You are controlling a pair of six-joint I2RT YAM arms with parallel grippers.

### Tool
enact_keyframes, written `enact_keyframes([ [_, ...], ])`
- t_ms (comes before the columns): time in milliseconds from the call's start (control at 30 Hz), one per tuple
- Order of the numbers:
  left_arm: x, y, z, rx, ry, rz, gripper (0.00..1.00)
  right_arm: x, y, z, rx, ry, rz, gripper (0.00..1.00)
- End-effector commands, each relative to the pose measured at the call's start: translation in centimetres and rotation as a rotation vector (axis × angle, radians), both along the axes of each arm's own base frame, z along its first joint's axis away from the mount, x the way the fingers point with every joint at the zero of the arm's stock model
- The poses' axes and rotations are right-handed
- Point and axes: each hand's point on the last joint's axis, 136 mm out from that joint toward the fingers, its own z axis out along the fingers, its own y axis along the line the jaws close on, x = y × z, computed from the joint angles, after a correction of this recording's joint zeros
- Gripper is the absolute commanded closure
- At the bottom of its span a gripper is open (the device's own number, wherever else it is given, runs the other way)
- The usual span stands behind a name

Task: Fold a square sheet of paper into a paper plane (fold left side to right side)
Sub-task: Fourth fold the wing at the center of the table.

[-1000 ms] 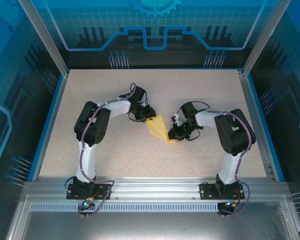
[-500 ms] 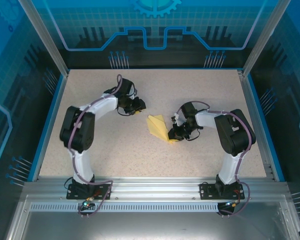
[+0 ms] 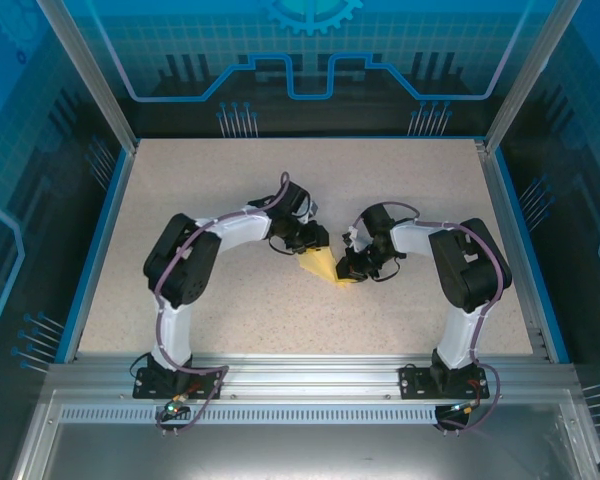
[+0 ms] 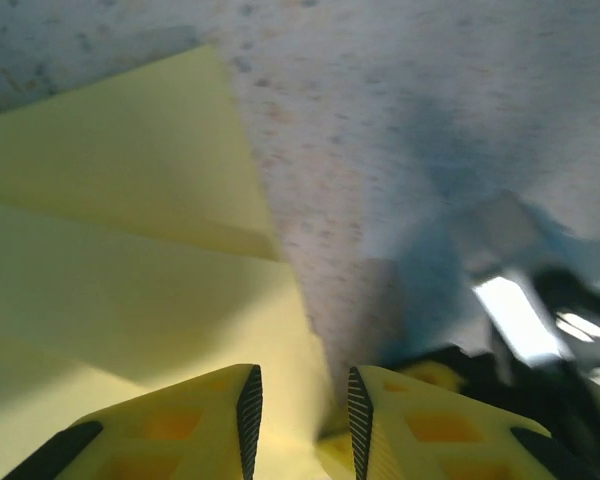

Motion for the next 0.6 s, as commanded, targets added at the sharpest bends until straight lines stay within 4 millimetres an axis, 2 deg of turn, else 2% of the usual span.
enact_keyframes([
  [0,1.4,0.1,-0.6,0.029,-0.003,0.016,0.67,-3.3,-3.9,-5.1,-0.263,0.105,0.01,0.91],
  [167,1.6,2.3,-3.7,0.104,0.058,0.066,0.68,-3.9,-4.2,-4.9,-0.27,0.112,0.026,0.91],
  [300,1.1,3.6,-5.1,0.157,0.073,0.076,0.68,-4.4,-4.3,-4.1,-0.26,0.109,0.034,0.91],
  [433,0.7,3.4,-5.3,0.141,0.084,0.071,0.68,-3.4,-3.8,-1.2,-0.226,0.049,0.015,0.9],
  [567,0.5,2.7,-5.1,0.129,0.075,0.057,0.68,-1.1,-2.0,2.8,-0.131,-0.032,-0.045,0.9],
])
